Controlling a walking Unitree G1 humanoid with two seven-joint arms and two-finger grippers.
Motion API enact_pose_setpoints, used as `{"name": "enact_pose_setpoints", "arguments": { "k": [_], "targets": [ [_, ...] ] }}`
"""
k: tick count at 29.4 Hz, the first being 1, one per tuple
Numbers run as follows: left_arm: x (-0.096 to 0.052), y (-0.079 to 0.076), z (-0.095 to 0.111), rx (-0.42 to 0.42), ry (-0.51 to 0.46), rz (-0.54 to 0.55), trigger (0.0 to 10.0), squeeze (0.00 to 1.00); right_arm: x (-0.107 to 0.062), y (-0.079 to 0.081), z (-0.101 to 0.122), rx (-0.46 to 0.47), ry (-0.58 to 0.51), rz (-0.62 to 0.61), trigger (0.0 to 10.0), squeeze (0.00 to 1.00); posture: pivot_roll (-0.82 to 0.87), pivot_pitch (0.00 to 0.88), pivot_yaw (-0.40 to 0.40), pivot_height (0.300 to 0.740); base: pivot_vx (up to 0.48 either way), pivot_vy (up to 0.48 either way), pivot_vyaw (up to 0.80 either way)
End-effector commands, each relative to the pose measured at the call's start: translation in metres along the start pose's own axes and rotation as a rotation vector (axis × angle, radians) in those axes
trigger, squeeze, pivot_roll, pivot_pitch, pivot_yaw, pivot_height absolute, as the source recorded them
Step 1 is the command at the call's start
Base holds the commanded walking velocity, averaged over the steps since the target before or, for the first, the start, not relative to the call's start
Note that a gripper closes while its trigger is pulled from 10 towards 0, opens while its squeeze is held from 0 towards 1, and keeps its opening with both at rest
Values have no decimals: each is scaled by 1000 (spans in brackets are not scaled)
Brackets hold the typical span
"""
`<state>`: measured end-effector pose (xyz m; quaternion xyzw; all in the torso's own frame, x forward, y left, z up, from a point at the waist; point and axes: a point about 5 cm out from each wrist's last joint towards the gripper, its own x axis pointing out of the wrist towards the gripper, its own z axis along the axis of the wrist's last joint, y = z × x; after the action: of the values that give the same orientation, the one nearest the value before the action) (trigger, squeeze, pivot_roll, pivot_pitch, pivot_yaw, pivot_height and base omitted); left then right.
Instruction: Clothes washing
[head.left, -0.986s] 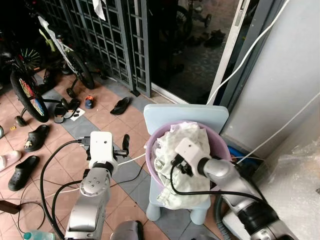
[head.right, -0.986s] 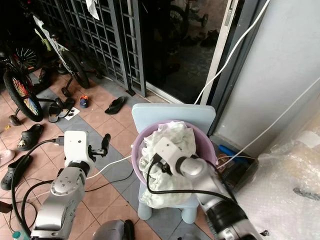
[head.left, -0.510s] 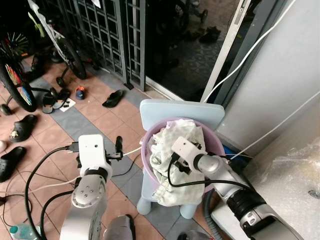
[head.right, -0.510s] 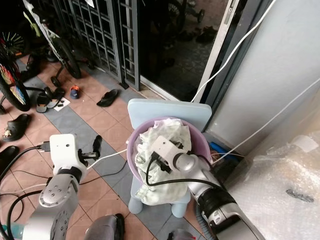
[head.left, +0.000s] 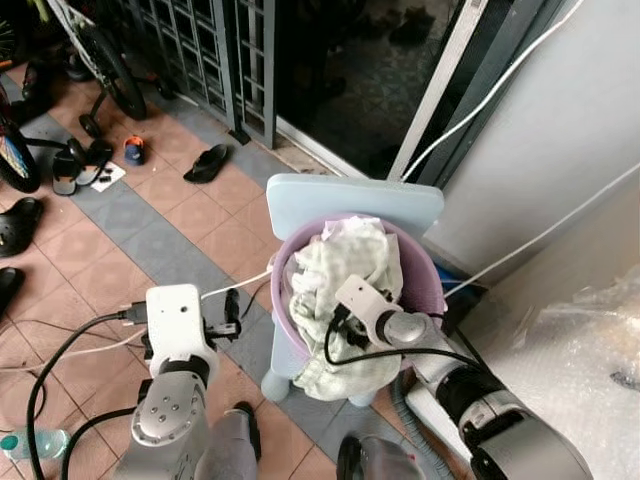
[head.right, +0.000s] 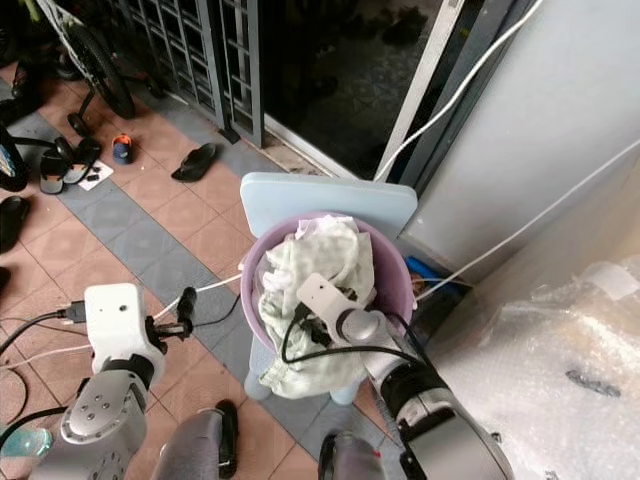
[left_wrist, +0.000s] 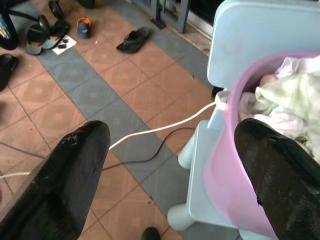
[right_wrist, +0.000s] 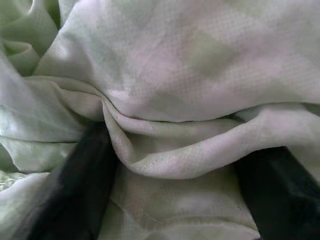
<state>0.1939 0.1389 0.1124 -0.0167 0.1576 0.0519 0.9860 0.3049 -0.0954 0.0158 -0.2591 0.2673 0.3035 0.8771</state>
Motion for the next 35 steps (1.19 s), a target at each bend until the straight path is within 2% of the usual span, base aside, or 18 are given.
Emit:
{"name": "enact_pose_setpoints", "arguments": {
  "k": [1, 7, 12, 23, 28, 29, 35],
  "targets": [
    [-5, -6, -1, -56, 27, -9, 10000, 0, 0, -3, -6, 48, 20, -20, 0, 0, 140, 257, -94, 740, 0, 0, 0],
    [-6, -4, 0, -45, 47, -2, 10000, 0, 4, 2, -2, 78, 5, -5, 0, 0, 143, 264, -87, 740, 0, 0, 0],
    [-4, -8, -2, -30, 57, 0, 10000, 0, 4, 7, -5, 93, -3, 18, 0, 0, 131, 259, -109, 740, 0, 0, 0],
    [2, -5, -1, -41, 66, 42, 10000, 0, 4, -5, 3, 104, -38, 0, 0, 0, 116, 246, -123, 740, 0, 0, 0],
    [10, -4, -2, -22, 75, 60, 10000, 0, 5, -8, 19, 223, -118, -2, 0, 0, 103, 213, -120, 740, 0, 0, 0],
    [10, -4, -2, -22, 75, 60, 10000, 0, 5, -8, 19, 223, -118, -2, 0, 0, 103, 213, -120, 740, 0, 0, 0],
    [24, -3, -4, 3, 92, 34, 10000, 0, 1, -15, 46, 222, -305, -25, 0, 0, 88, 152, -94, 740, 0, 0, 0]
  ]
}}
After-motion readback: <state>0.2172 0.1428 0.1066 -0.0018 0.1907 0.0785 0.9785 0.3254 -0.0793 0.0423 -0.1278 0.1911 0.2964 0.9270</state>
